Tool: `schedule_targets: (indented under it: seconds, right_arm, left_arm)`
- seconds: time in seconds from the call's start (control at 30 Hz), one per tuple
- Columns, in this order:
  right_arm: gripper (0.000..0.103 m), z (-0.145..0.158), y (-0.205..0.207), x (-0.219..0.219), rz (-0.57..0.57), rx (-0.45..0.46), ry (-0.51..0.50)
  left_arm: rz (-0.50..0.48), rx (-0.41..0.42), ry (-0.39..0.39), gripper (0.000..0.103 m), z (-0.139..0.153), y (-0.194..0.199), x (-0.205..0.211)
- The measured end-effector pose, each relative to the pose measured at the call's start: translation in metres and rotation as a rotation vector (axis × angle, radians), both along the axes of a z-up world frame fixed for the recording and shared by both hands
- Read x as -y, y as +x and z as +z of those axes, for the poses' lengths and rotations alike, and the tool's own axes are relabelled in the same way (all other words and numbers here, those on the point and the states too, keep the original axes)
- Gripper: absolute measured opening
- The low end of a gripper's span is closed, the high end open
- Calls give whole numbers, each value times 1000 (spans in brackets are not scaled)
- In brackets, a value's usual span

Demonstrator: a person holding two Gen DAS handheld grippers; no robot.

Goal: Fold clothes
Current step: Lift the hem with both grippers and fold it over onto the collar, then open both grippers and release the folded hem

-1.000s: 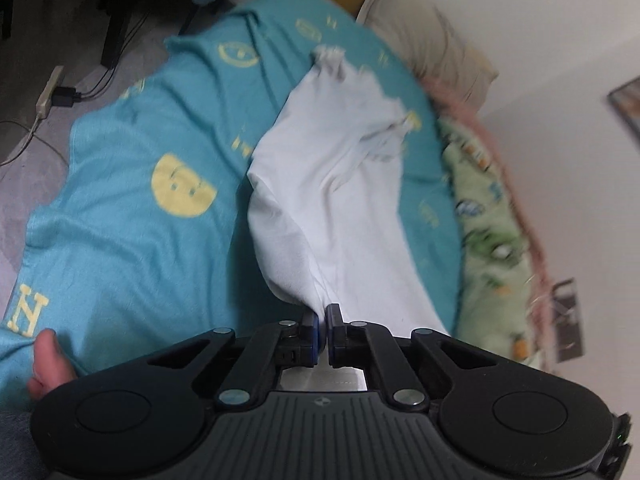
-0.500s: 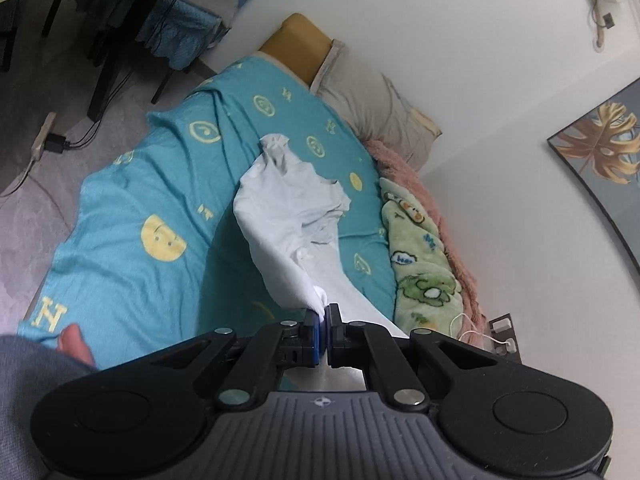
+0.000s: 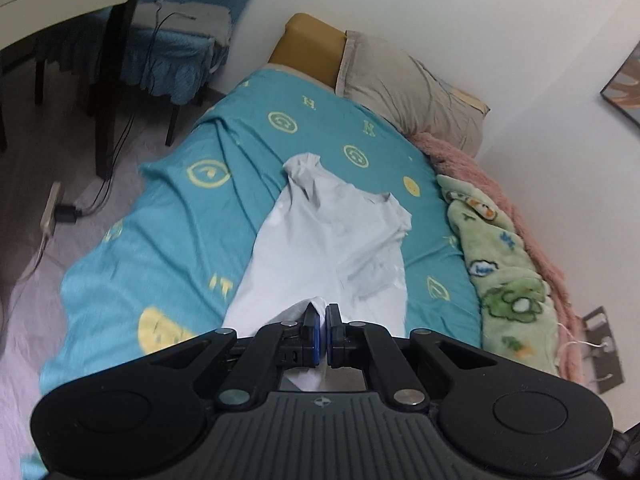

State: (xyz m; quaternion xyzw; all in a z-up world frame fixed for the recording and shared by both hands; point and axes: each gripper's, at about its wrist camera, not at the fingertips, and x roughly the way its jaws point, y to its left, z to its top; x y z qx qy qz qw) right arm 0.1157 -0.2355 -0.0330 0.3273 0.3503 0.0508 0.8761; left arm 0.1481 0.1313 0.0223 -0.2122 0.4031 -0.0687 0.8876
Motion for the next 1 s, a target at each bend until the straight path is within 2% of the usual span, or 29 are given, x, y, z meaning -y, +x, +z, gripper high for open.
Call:
schedule_targets:
  seconds: [0.23,0.4,0.47,0.57,0.63,0.73,0.77,0.8,0.83,0.87,0.9,0.93,0.97,1.0]
  right_arm:
    - [6,-44,102,5,0,-42,-80]
    - [6,-90,161,-7,33,-68,-159]
    - [6,-108,177,-15,61,-88,-217]
    - [6,-129,188,-25,95,-101,-284]
    - [7,-137,189,-29,106,-94,-307]
    - [8,-134,185,-35,131,-77,-356]
    - [8,-130,184,-35,134,-83,-362]
    - [8,-126,183,-35,138,-89,-368]
    - [9,-122,183,-36,142,-96,-374]
    - [10,-115,179,-37,142,-89,-384]
    - [14,-108,174,-37,142,-82,-395]
    - [38,-102,170,-38,142,-76,-405]
    - [51,-93,162,-39,140,-47,-413]
    - [79,-84,153,-40,138,-19,-420]
  left_arm:
    - [-14,7,141,3,-49,103,29]
    - [9,-27,210,3,-105,157,35]
    - [11,-45,234,3,-130,171,35]
    - [-36,-51,312,4,-159,178,43]
    - [-52,-41,345,6,-169,178,48]
    - [-79,-11,404,7,-168,174,55]
    - [-93,-10,418,14,-165,173,56]
    - [-107,-12,425,27,-161,170,58]
    - [-118,-9,428,36,-155,166,60]
    - [-126,4,437,54,-148,160,62]
    - [-131,31,447,64,-140,152,65]
    - [-132,63,455,68,-131,143,67]
    - [-129,93,459,79,-121,133,70]
    - [-125,123,462,89,-110,122,72]
